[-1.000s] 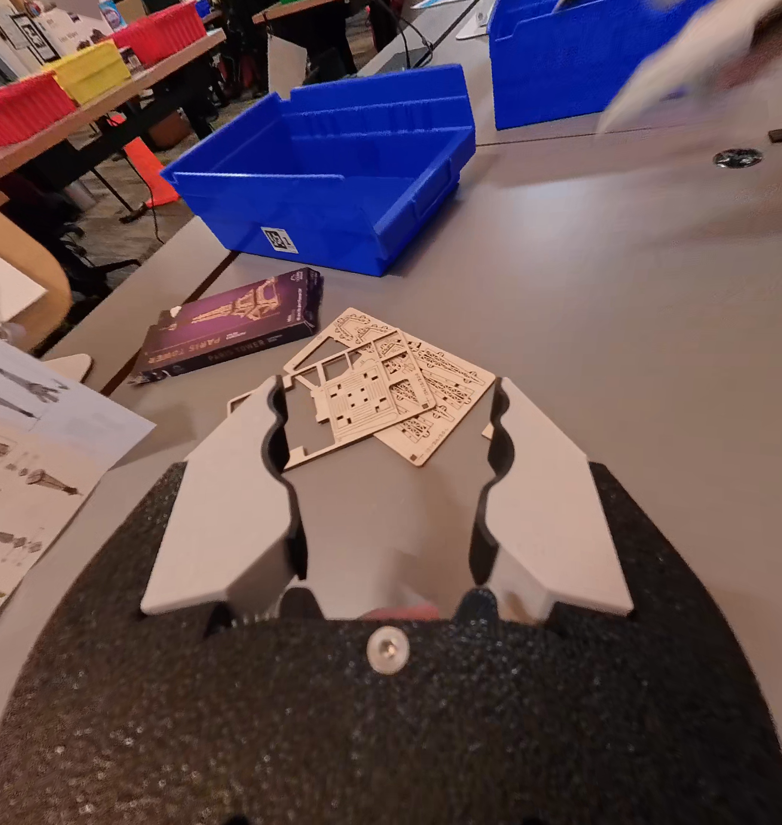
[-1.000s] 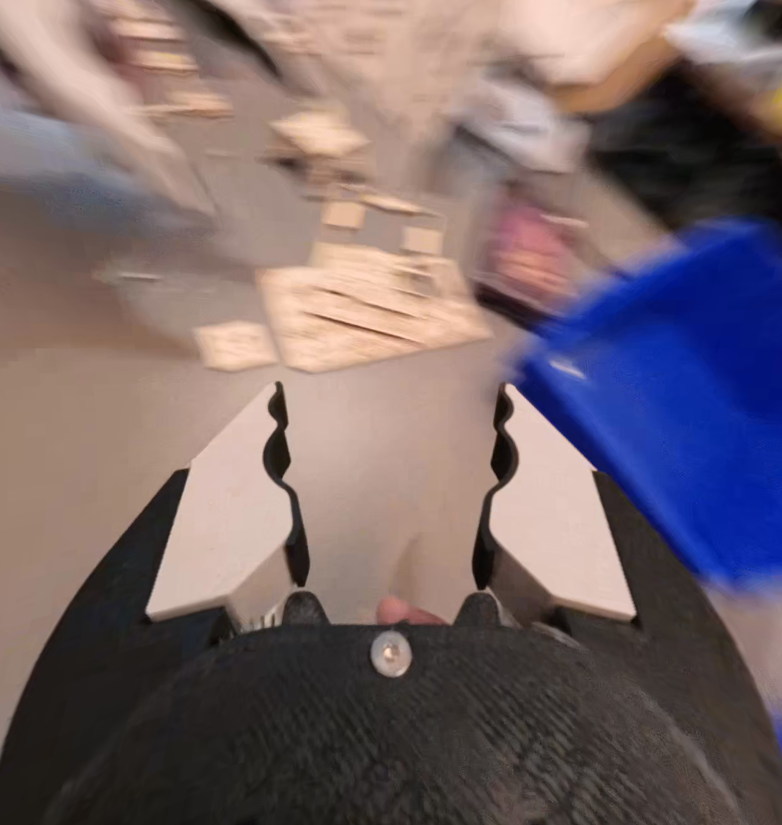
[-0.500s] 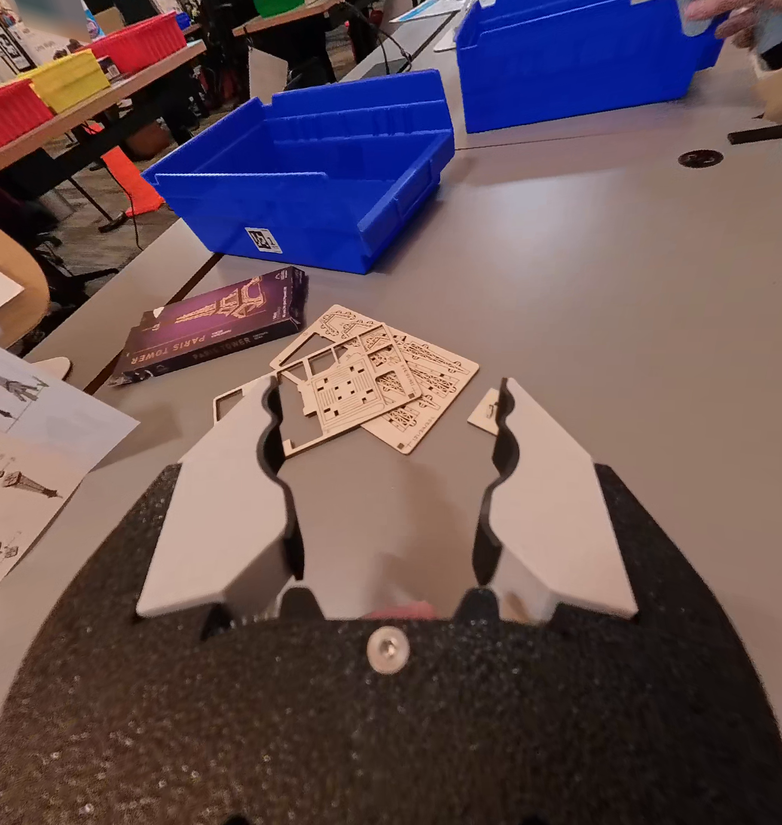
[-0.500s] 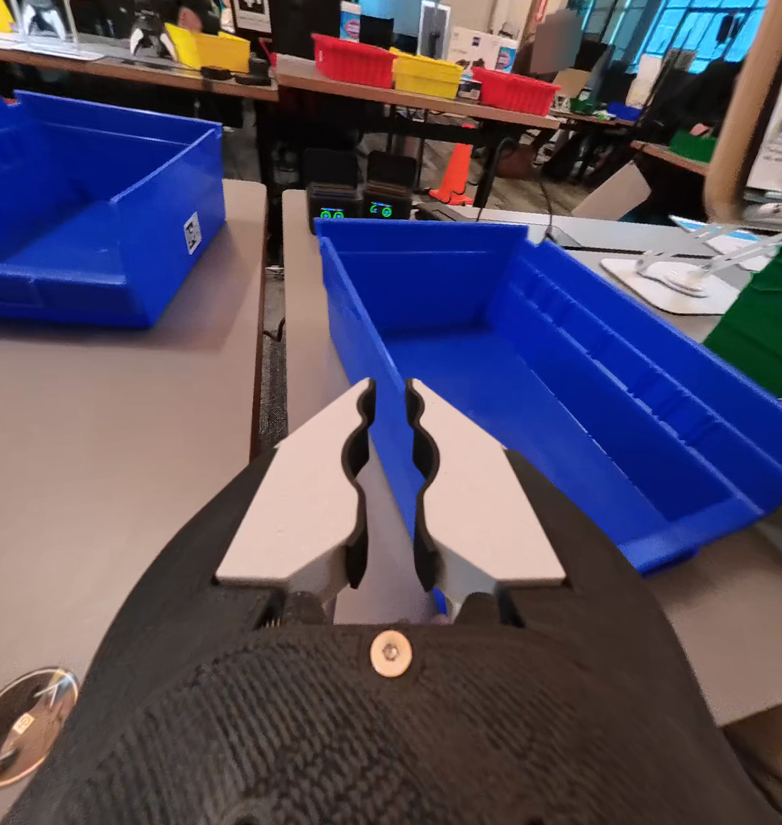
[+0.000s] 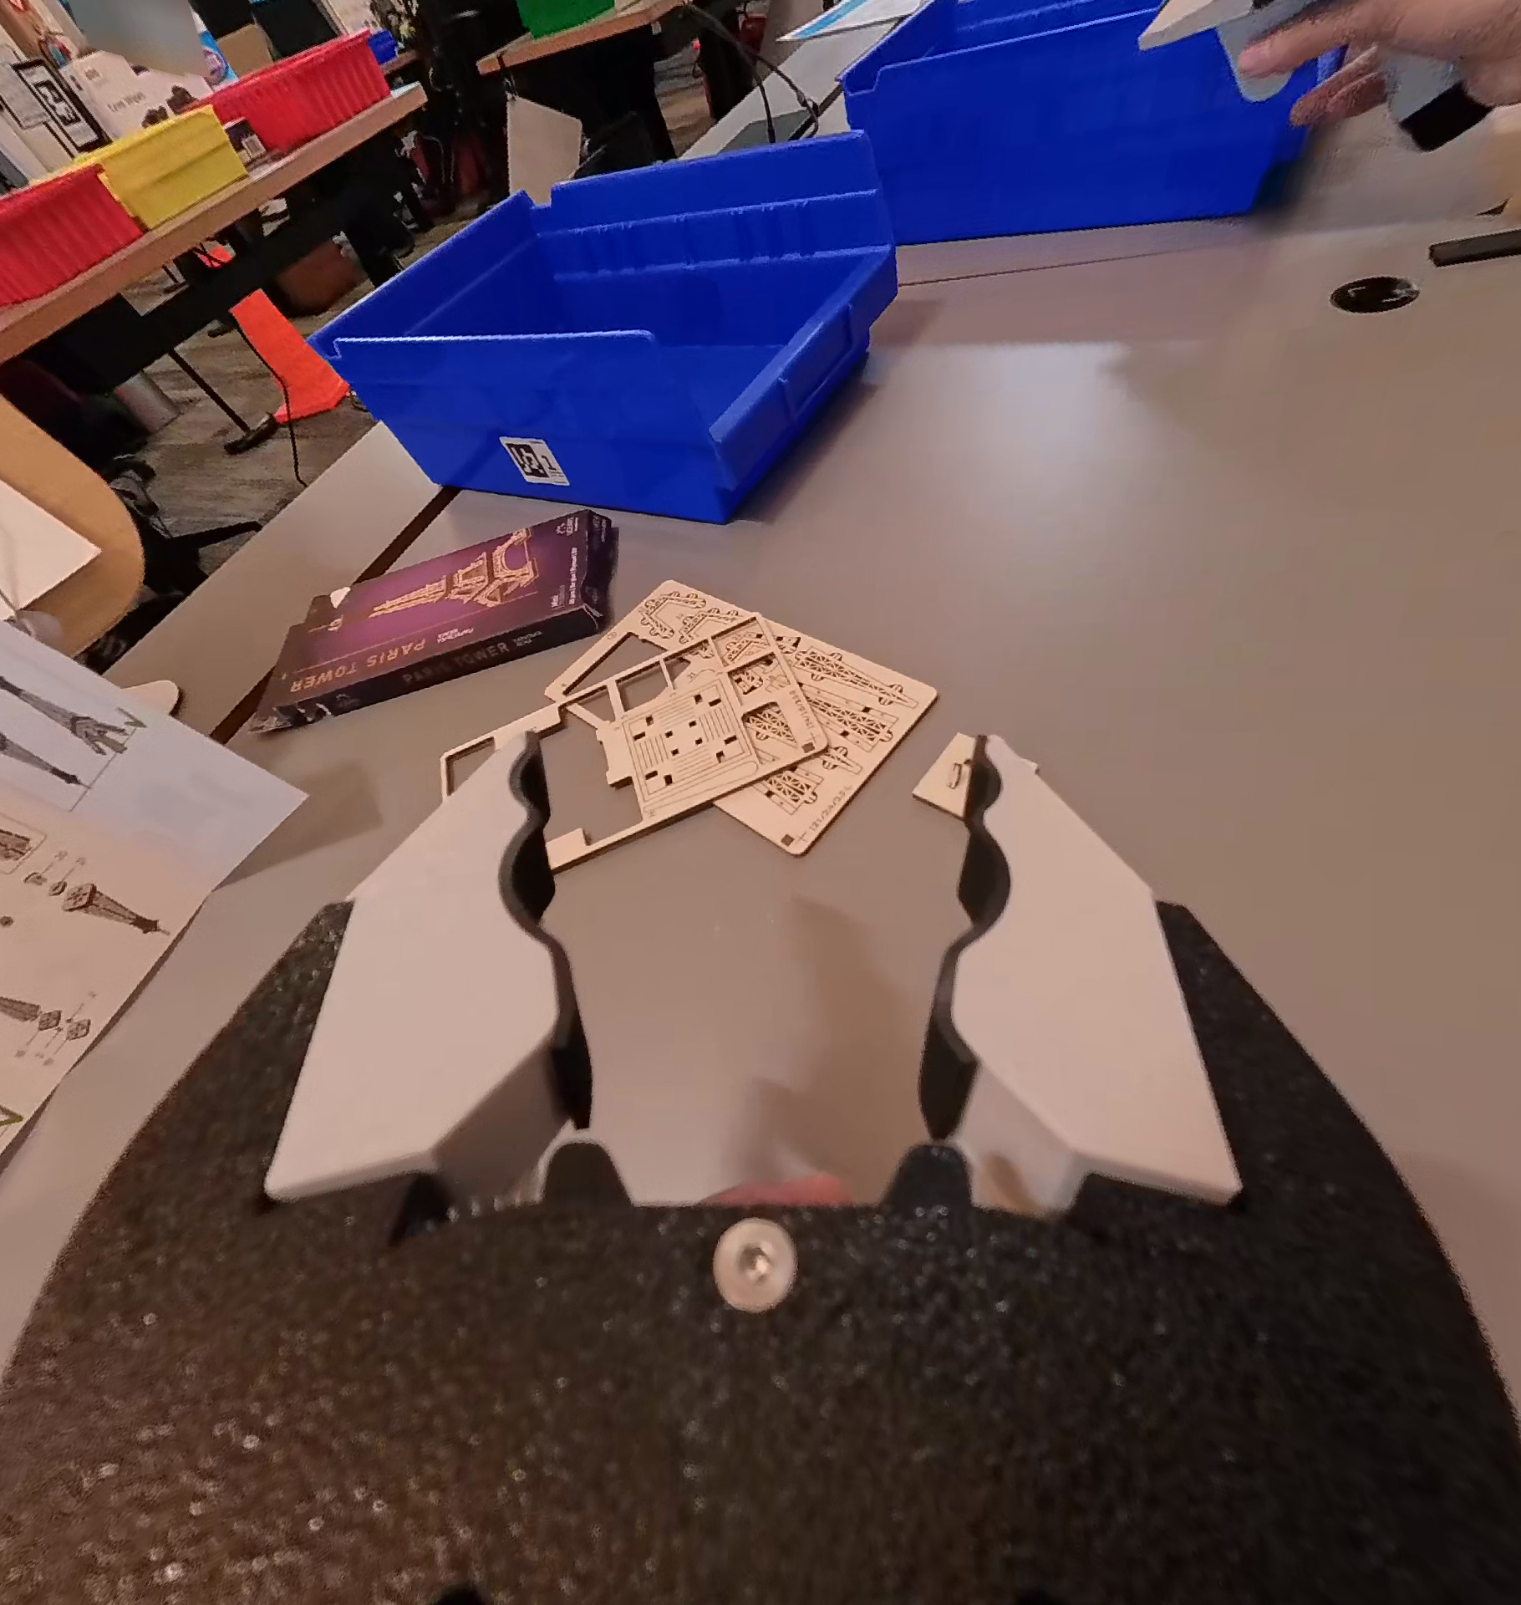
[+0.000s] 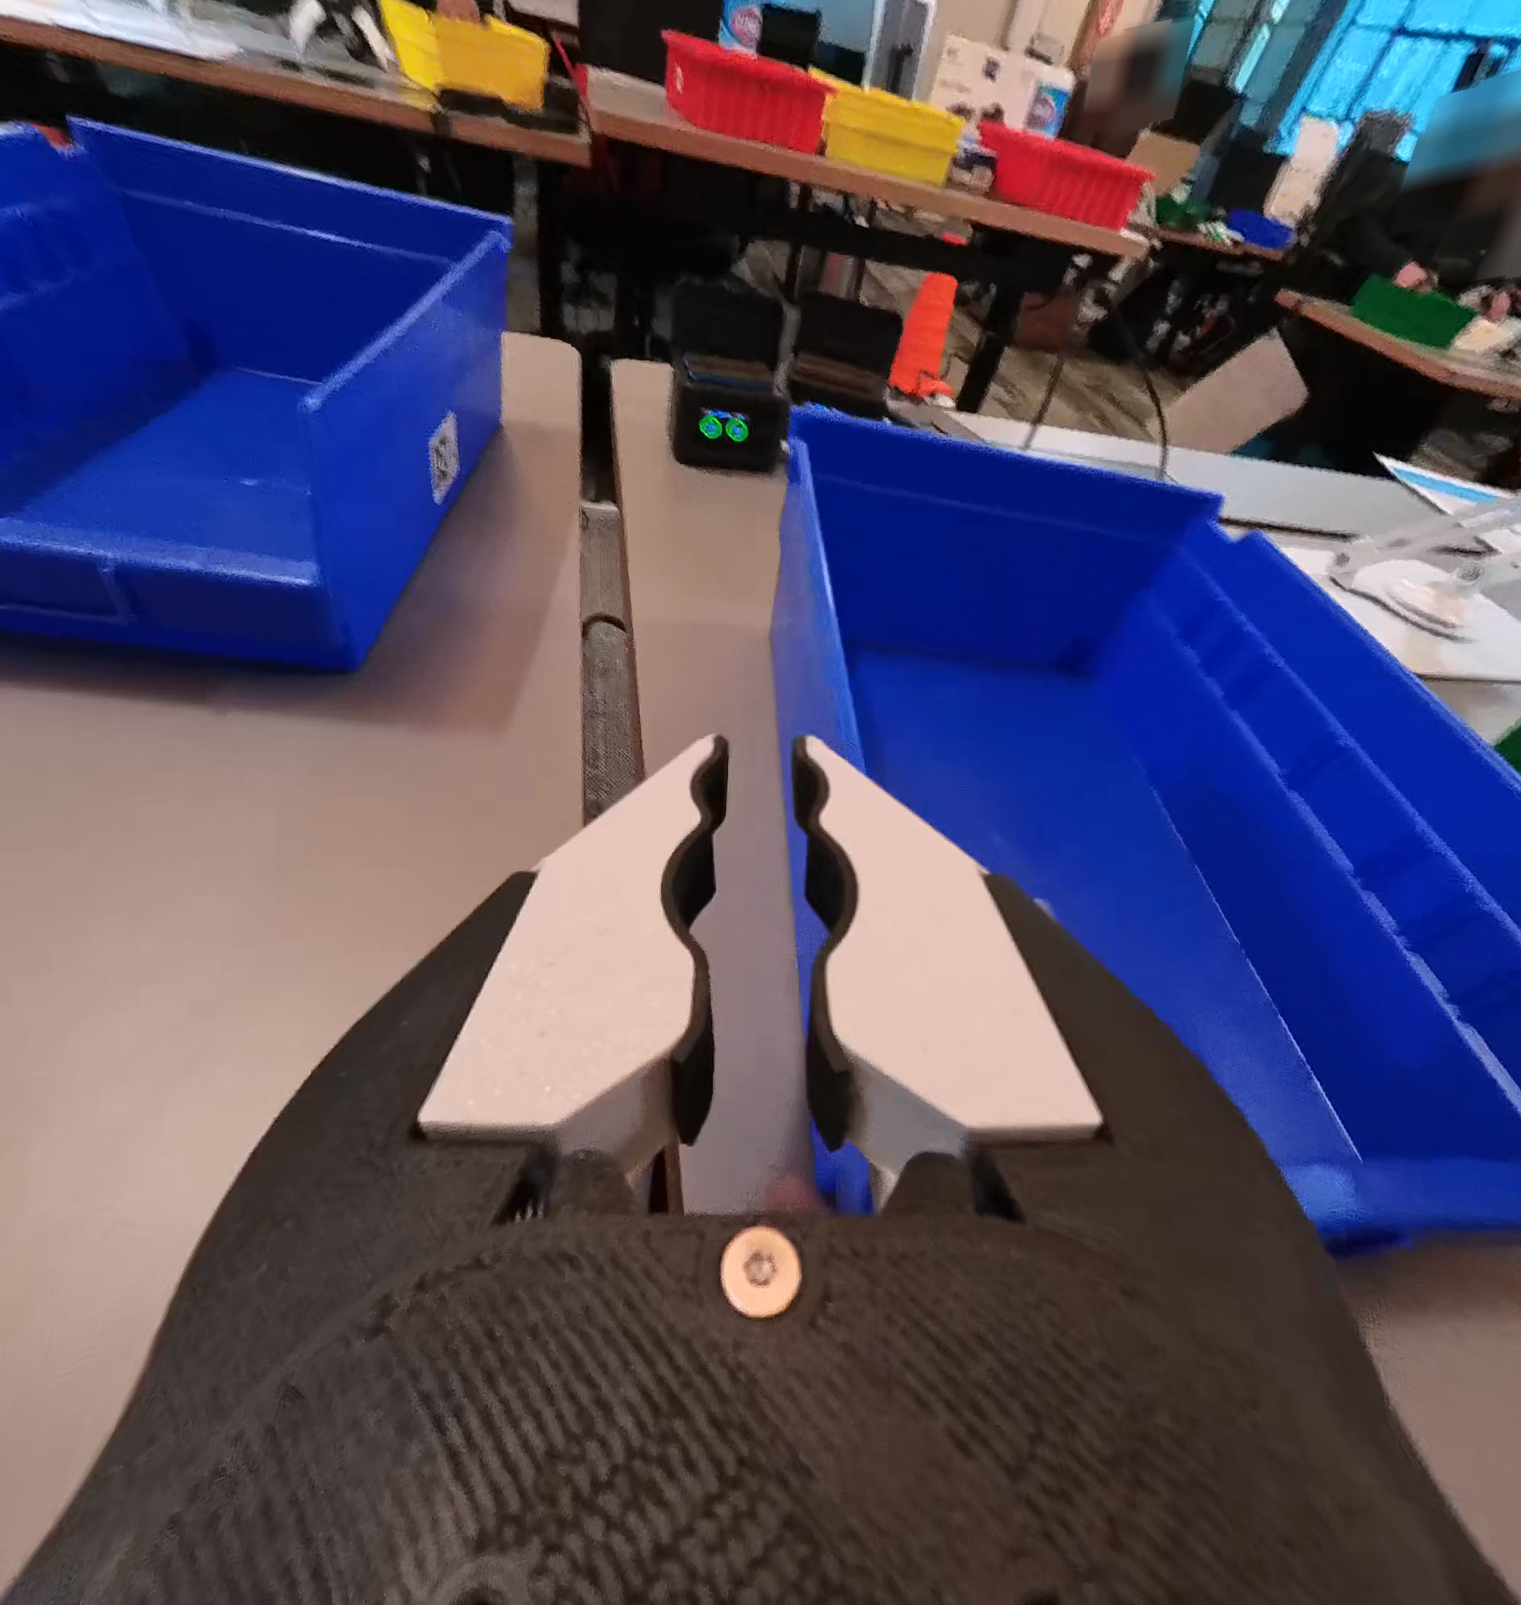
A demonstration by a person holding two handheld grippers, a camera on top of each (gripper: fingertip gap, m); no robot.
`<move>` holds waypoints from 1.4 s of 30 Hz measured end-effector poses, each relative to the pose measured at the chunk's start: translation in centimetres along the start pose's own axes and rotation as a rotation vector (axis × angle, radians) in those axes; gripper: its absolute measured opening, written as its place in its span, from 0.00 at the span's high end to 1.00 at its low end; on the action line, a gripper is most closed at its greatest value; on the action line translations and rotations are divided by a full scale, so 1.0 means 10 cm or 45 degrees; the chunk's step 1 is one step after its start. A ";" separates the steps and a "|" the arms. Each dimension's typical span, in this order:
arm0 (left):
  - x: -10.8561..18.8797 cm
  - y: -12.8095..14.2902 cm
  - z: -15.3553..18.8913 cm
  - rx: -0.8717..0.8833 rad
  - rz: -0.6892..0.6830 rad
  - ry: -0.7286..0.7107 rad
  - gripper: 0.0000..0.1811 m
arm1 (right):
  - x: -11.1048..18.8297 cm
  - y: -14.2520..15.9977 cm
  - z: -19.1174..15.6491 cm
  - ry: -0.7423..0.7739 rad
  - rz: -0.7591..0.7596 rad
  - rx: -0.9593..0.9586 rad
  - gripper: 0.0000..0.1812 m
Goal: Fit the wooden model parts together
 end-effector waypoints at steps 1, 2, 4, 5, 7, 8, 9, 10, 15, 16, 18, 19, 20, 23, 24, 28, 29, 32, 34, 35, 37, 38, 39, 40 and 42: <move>0.01 0.01 0.00 -0.001 0.002 -0.003 0.48 | 0.03 0.00 0.06 0.057 -0.021 0.007 0.91; 0.02 0.01 0.00 0.003 0.006 -0.001 0.48 | 0.05 -0.06 0.06 0.120 0.011 0.007 0.87; 0.01 0.03 -0.01 0.020 0.008 0.007 0.48 | 0.06 -0.17 -0.05 0.107 0.156 0.015 0.82; 0.01 0.04 -0.01 0.025 0.004 0.009 0.48 | 0.02 -0.13 -0.18 -0.014 0.147 0.016 0.81; 0.02 0.05 -0.02 0.016 -0.001 0.003 0.48 | -0.04 -0.04 -0.22 -0.032 0.041 0.039 0.85; 0.03 0.05 -0.02 0.011 0.000 0.002 0.48 | -0.06 -0.08 -0.19 0.033 0.086 0.037 0.80; 0.04 0.05 -0.02 0.010 0.003 -0.001 0.48 | -0.06 -0.16 -0.23 0.004 0.173 0.032 0.79; 0.05 0.05 -0.02 0.014 0.005 -0.004 0.48 | -0.07 -0.19 -0.32 -0.094 0.204 0.001 0.86; 0.07 0.06 -0.04 0.015 0.008 -0.015 0.48 | -0.19 -0.19 -0.46 -0.184 0.091 0.034 1.00; 0.07 0.06 -0.04 0.017 0.013 -0.016 0.48 | -0.21 -0.16 -0.54 -0.261 0.037 0.024 1.00; 0.07 0.05 -0.03 0.029 0.022 -0.015 0.48 | -0.31 0.01 -0.52 -0.245 -0.180 -0.067 1.00; 0.06 0.05 -0.03 0.029 0.020 -0.013 0.48 | -0.36 0.04 -0.45 -0.183 -0.237 -0.114 1.00; 0.06 0.06 -0.02 0.024 0.015 -0.012 0.48 | -0.36 0.01 -0.46 -0.209 -0.207 -0.149 1.00; 0.08 0.07 -0.01 0.002 0.001 -0.019 0.48 | -0.33 -0.10 -0.47 -0.205 -0.052 -0.178 1.00; 0.08 0.07 -0.02 0.007 0.001 -0.018 0.48 | -0.32 -0.08 -0.50 -0.215 -0.056 -0.149 1.00; 0.09 0.05 -0.03 0.019 0.011 -0.021 0.48 | -0.32 -0.07 -0.57 -0.258 -0.031 -0.084 1.00; 0.09 0.04 -0.02 0.017 0.012 -0.021 0.48 | -0.33 -0.07 -0.59 -0.276 -0.038 -0.081 1.00; 0.09 0.03 0.01 0.000 0.008 -0.024 0.48 | -0.32 -0.07 -0.56 -0.267 -0.102 -0.133 1.00; 0.10 0.05 0.02 -0.015 -0.004 -0.037 0.49 | -0.15 -0.15 -0.58 -0.240 -0.092 -0.194 0.97; 0.11 0.07 0.02 -0.022 -0.008 -0.044 0.50 | -0.01 -0.23 -0.59 -0.181 -0.064 -0.215 0.89; 0.09 0.12 0.01 -0.023 -0.028 -0.038 0.53 | 0.36 -0.43 -0.79 -0.154 0.052 -0.224 0.71; 0.07 0.15 0.00 -0.020 -0.051 -0.028 0.53 | 0.57 -0.51 -1.05 -0.243 0.119 -0.177 0.68; 0.04 0.16 -0.01 -0.023 -0.078 -0.014 0.56 | 0.81 -0.54 -1.38 -0.388 0.190 -0.079 0.62; 0.01 0.17 0.00 -0.036 -0.106 0.009 0.60 | 1.03 -0.52 -1.74 -0.564 0.250 0.058 0.58; -0.07 0.15 0.03 -0.085 -0.169 0.082 0.70 | 1.44 -0.32 -2.44 -0.993 0.229 0.299 0.63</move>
Point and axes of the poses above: each gripper's, where its closed fingertips meet, x back along the fingers, y out of its underside, z = x × y across the jaws, the point moved 3 cm from there along x, back along the fingers, and after that the axes turned 13 degrees about y, right-handed, at the moved point
